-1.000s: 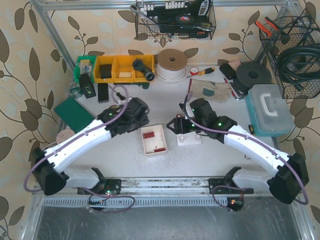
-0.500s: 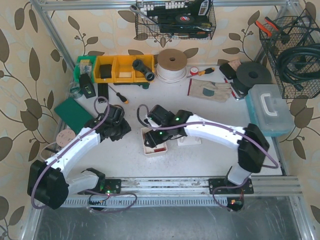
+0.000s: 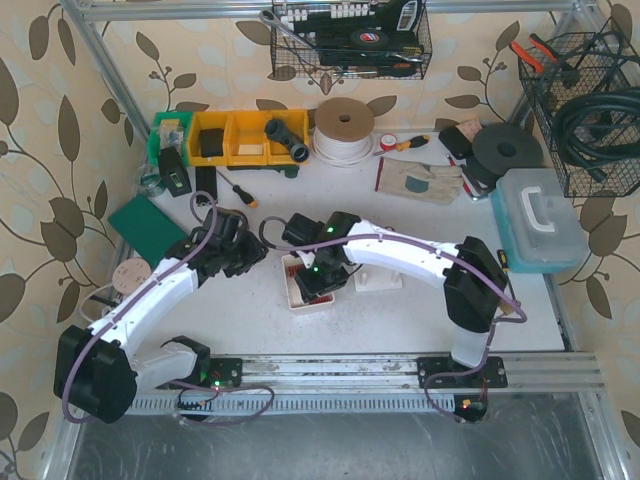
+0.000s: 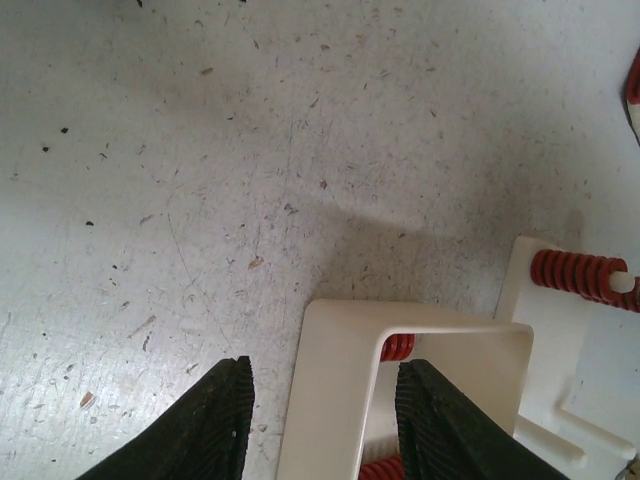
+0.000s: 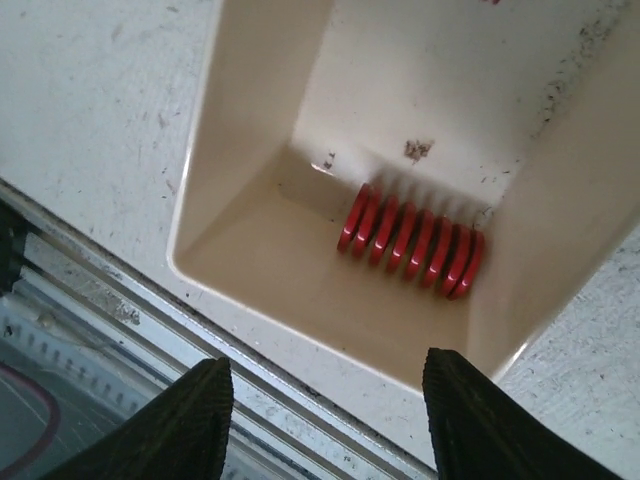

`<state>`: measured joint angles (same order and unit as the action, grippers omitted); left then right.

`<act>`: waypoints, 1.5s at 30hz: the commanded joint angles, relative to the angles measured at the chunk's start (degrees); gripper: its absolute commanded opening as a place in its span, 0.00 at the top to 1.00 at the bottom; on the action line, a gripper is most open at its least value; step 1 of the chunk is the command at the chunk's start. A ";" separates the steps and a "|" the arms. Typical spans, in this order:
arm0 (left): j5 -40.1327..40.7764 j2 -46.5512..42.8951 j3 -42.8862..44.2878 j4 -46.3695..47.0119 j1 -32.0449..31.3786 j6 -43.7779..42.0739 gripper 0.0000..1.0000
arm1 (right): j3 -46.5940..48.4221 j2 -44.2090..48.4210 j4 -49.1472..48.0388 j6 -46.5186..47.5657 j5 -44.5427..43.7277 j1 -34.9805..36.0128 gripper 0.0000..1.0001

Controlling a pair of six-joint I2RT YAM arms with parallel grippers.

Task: Install the large spring

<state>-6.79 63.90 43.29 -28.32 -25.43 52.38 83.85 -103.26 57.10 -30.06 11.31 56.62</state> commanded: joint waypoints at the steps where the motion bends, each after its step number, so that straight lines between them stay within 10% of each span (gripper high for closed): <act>1: -1.84 -1.66 -1.69 2.82 1.05 -0.92 0.55 | 4.65 -4.68 7.93 0.87 -3.62 0.79 0.49; 33: -2.75 -3.08 -0.64 -0.45 5.91 -2.59 0.55 | 10.57 -21.70 5.03 -1.01 -13.25 1.77 0.55; 45: -3.05 -2.39 -0.81 -0.29 6.53 -3.02 0.55 | 13.88 -21.40 -0.43 -0.54 -23.65 -0.12 0.72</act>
<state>-9.13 62.08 41.87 -28.80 -19.77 50.81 95.61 -123.98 58.81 -31.05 -7.16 57.60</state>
